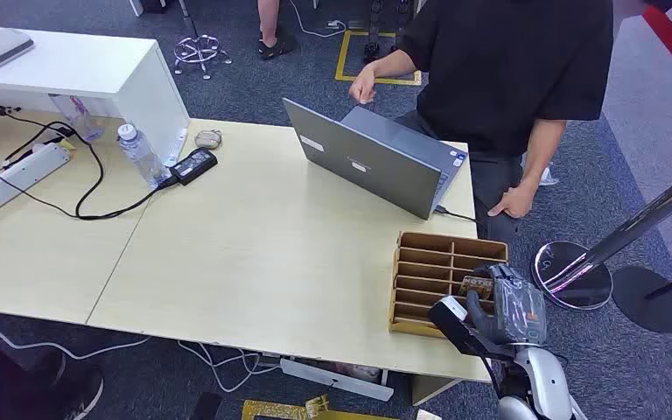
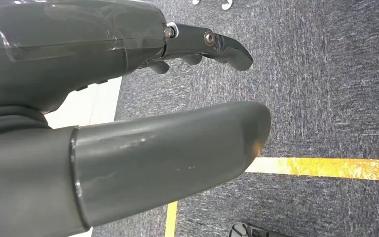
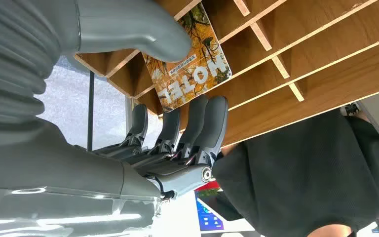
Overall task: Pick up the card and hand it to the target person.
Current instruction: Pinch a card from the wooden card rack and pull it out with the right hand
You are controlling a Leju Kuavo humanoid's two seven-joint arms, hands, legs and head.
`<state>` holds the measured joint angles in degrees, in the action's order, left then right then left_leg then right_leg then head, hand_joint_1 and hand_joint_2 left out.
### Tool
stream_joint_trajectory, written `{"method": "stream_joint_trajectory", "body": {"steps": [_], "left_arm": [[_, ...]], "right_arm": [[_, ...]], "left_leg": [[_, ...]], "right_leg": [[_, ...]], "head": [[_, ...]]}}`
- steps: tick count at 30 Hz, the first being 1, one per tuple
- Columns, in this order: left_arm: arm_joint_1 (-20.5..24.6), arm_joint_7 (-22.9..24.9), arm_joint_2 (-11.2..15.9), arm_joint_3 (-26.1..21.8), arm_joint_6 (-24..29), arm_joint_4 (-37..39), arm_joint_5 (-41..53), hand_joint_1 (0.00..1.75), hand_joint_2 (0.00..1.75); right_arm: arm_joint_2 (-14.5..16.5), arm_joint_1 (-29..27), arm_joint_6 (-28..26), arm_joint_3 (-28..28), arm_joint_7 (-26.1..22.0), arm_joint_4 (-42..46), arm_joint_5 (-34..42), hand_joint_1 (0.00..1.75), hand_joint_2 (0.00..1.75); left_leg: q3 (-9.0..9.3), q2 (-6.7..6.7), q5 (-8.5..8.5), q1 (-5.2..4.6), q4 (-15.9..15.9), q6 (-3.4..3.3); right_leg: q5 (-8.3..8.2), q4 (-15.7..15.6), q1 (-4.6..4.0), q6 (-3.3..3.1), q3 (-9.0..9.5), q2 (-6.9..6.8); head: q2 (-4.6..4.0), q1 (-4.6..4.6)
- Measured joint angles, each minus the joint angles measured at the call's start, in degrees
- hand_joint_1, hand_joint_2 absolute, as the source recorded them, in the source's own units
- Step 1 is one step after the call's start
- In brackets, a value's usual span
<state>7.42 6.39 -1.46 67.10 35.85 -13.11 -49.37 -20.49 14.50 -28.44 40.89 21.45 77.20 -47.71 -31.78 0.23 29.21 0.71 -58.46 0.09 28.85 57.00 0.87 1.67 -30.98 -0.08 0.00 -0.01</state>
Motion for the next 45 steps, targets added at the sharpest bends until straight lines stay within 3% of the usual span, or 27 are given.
{"method": "stream_joint_trajectory", "body": {"steps": [45], "left_arm": [[0.00,0.24,0.02,0.00,0.09,0.00,-0.17,0.00,0.00]], "right_arm": [[-0.73,0.90,3.50,0.74,2.90,0.07,-5.09,0.97,1.75]], "left_leg": [[0.07,0.00,0.00,0.00,0.00,0.00]], "right_leg": [[0.00,0.00,0.00,0.00,0.05,0.01]], "head": [[0.00,0.01]]}}
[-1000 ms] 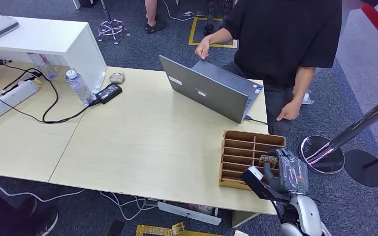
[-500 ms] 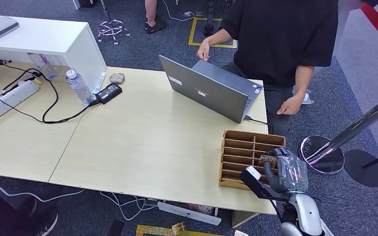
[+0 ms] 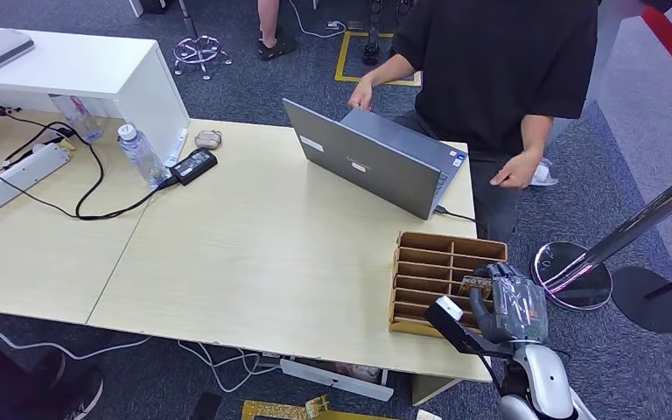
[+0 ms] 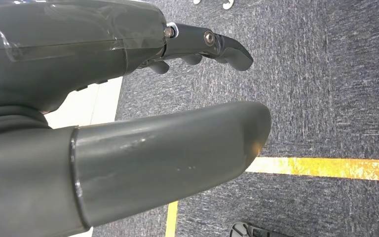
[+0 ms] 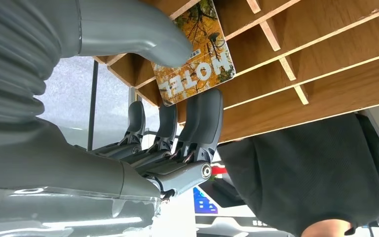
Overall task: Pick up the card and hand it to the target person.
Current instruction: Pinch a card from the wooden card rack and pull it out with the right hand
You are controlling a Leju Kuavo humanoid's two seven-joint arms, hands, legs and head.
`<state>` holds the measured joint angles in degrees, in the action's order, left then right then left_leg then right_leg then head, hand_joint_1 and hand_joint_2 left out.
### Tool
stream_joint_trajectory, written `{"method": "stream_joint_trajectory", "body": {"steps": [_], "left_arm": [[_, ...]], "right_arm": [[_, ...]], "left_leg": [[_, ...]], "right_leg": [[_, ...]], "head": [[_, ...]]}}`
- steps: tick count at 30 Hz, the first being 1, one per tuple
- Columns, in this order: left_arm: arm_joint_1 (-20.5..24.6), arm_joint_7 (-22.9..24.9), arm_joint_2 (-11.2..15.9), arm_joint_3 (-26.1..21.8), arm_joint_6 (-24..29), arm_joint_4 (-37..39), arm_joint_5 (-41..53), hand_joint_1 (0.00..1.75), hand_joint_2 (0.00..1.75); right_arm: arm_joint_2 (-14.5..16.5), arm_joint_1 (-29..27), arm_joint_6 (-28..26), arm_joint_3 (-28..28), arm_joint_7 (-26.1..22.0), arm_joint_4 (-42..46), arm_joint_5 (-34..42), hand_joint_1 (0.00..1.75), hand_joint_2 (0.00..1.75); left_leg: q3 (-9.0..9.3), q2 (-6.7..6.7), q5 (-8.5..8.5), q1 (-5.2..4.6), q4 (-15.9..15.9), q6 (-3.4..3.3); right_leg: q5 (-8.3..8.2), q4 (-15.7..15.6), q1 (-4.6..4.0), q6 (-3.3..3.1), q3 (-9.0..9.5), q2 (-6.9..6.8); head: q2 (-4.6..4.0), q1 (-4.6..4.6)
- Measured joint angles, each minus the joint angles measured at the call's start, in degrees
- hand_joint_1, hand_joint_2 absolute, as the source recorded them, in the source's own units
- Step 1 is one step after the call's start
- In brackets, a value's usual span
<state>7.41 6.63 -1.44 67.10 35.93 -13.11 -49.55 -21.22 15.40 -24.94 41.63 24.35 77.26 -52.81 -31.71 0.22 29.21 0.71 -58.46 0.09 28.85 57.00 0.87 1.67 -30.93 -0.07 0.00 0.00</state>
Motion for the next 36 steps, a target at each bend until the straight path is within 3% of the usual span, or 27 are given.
{"method": "stream_joint_trajectory", "body": {"steps": [15,36], "left_arm": [[0.00,0.05,0.00,0.00,0.02,0.00,-0.15,0.00,0.00],[0.00,0.07,0.00,0.00,0.10,0.00,-0.57,0.00,0.00]], "right_arm": [[-0.09,0.63,2.55,0.11,1.18,0.23,-1.09,0.94,1.75],[-1.03,0.14,6.14,0.94,2.51,2.46,-2.38,1.13,1.75]], "left_leg": [[0.09,-0.01,0.00,0.00,0.00,0.00],[0.09,-0.01,0.00,0.00,0.00,0.00]], "right_leg": [[0.00,0.00,0.00,0.00,0.08,0.03],[-0.01,0.00,0.00,0.01,0.08,0.03]], "head": [[0.00,0.00],[0.00,-0.01]]}}
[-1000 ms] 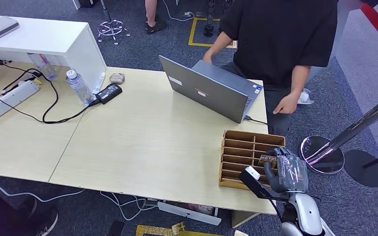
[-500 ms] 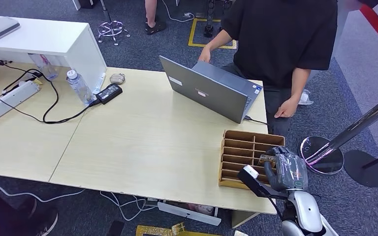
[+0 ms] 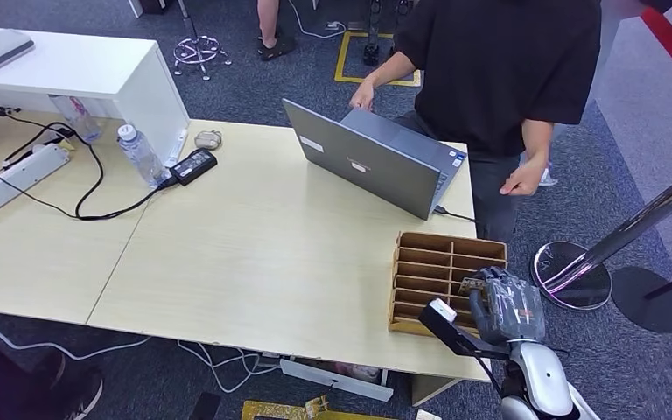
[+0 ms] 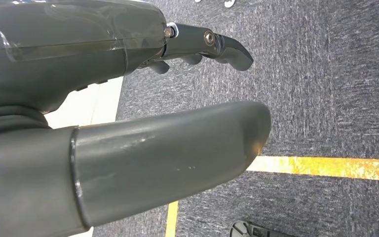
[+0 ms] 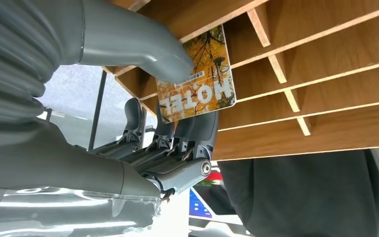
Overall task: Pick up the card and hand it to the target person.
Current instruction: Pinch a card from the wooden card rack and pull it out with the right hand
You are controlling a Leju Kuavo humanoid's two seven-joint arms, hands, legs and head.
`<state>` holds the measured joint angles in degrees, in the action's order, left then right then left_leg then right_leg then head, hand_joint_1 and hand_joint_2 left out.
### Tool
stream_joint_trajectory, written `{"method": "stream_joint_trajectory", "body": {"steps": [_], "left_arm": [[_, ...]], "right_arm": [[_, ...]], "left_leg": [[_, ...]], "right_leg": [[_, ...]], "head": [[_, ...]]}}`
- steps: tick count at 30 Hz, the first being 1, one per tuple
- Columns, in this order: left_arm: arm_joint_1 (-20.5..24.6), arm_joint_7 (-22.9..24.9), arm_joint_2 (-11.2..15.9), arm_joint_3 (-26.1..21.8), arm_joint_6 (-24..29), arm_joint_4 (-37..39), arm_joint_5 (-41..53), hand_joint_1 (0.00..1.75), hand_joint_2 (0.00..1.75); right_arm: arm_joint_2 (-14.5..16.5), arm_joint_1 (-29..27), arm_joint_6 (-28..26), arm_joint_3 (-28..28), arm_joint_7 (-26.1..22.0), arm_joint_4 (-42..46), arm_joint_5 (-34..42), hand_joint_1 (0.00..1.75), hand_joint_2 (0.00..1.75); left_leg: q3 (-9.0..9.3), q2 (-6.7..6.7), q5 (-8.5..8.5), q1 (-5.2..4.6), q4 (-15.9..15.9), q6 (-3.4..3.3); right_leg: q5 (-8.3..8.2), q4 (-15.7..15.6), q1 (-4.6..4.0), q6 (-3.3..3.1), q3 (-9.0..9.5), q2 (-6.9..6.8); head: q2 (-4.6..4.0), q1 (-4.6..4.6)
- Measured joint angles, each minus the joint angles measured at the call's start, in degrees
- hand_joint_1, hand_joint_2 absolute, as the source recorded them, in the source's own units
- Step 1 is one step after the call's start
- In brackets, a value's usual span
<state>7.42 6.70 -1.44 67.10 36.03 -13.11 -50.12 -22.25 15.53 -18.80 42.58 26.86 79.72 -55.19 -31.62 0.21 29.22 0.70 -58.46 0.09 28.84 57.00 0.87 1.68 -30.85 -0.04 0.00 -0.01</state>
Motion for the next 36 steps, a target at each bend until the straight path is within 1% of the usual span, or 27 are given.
{"method": "stream_joint_trajectory", "body": {"steps": [4,9,16,26,31,36], "left_arm": [[0.00,-0.04,0.00,0.00,0.03,0.00,0.00,0.00,0.00],[0.00,-0.02,0.00,0.00,0.03,0.00,0.00,0.00,0.00],[0.00,-0.03,0.00,0.00,0.05,0.00,0.00,0.00,0.00],[0.00,-0.13,0.00,0.00,0.08,0.00,0.00,0.00,0.00],[0.00,-0.13,0.00,0.00,0.08,0.00,0.00,0.00,0.00],[0.00,-0.13,0.00,0.00,0.08,0.00,0.00,0.00,0.00]], "right_arm": [[-0.11,-0.06,0.18,0.08,0.05,0.45,-0.11,1.17,1.75],[-0.21,-0.08,0.40,0.22,0.06,0.85,-0.19,1.32,1.75],[-0.37,-0.07,0.58,0.76,0.01,1.35,-0.24,1.44,1.75],[-0.39,-0.08,-0.55,1.54,-0.13,1.55,-0.53,1.49,1.75],[-0.39,-0.21,-1.44,1.57,-0.21,1.79,-0.47,1.45,1.75],[-0.39,-0.31,-1.96,1.57,-0.51,1.89,0.10,1.51,1.75]], "left_leg": [[0.00,0.00,0.00,0.00,0.00,0.00],[-0.01,0.00,0.00,0.00,0.00,0.00],[0.00,0.00,0.00,0.00,0.00,0.00],[0.01,0.00,0.00,0.00,0.00,0.00],[0.00,0.00,0.00,0.00,0.00,0.00],[0.00,0.00,0.00,0.00,0.00,0.00]], "right_leg": [[0.00,0.00,0.00,0.00,0.00,-0.01],[0.00,0.00,0.00,0.00,0.00,-0.01],[0.00,0.00,0.00,0.00,0.00,0.00],[0.00,0.00,0.00,0.00,0.00,0.00],[0.00,0.00,0.00,0.00,0.00,0.00],[0.00,0.00,0.00,0.00,0.00,0.00]], "head": [[0.00,0.00],[0.00,0.00],[0.00,0.00],[0.00,0.01],[0.00,0.01],[0.00,0.00]]}}
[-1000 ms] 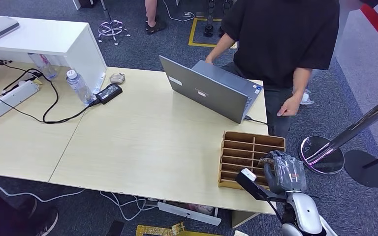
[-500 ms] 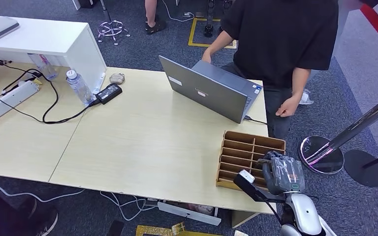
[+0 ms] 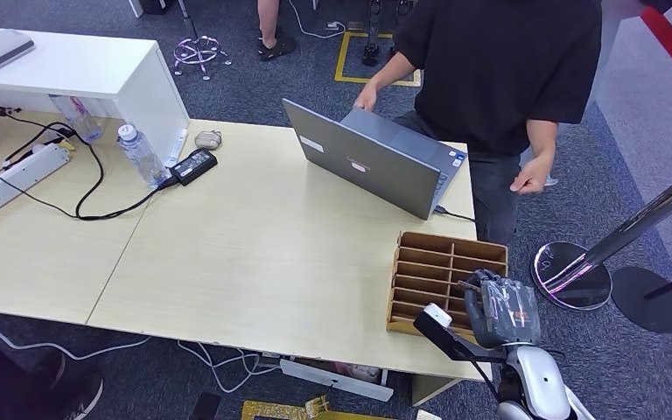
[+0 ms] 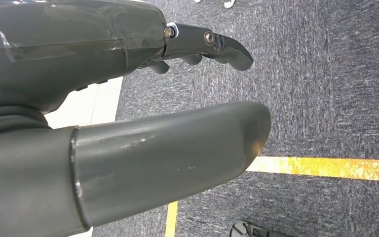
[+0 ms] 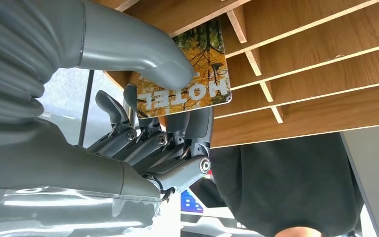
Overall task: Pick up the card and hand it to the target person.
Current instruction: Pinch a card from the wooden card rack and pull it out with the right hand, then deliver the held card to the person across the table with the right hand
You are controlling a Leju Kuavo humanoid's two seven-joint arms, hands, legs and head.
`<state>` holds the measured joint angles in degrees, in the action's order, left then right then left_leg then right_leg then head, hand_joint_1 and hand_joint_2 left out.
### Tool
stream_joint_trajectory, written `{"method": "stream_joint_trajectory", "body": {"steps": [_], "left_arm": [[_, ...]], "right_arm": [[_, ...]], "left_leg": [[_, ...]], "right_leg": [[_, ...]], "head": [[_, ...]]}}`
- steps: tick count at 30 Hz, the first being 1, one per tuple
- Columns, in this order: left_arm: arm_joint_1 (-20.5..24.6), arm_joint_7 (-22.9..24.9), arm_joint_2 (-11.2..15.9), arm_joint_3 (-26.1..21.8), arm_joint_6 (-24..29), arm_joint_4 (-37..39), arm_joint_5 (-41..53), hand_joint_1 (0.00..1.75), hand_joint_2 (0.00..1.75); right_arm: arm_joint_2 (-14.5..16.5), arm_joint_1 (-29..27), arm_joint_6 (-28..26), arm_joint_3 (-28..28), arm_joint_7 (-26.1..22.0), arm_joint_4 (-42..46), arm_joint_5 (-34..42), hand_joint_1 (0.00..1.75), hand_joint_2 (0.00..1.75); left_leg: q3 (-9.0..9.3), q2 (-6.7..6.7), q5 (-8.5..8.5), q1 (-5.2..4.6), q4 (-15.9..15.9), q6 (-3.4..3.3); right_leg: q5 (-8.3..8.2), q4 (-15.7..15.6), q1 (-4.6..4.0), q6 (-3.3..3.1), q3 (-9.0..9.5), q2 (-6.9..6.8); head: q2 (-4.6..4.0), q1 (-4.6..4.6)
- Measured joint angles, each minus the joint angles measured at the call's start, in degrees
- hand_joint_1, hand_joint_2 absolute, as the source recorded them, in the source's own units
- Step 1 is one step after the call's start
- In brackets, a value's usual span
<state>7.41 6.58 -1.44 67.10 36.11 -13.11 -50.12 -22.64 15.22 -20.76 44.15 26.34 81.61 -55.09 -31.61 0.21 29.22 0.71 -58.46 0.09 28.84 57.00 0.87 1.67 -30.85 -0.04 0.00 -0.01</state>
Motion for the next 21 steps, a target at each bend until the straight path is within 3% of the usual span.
{"method": "stream_joint_trajectory", "body": {"steps": [7,21], "left_arm": [[0.00,0.00,0.00,0.00,0.00,0.00,0.00,0.00,0.00],[0.00,-0.17,0.00,0.00,0.00,0.00,-0.02,0.00,0.00]], "right_arm": [[-0.04,-0.04,-1.09,-0.03,-0.18,0.12,0.05,1.61,1.75],[-2.22,0.28,-3.45,-2.60,0.42,4.42,-5.70,1.59,1.75]], "left_leg": [[0.00,0.00,0.00,0.00,0.00,0.00],[-0.01,0.00,0.00,0.00,0.00,0.00]], "right_leg": [[0.00,0.00,0.00,0.00,0.00,0.00],[0.00,0.00,0.00,0.00,0.00,0.00]], "head": [[0.00,0.01],[0.00,0.00]]}}
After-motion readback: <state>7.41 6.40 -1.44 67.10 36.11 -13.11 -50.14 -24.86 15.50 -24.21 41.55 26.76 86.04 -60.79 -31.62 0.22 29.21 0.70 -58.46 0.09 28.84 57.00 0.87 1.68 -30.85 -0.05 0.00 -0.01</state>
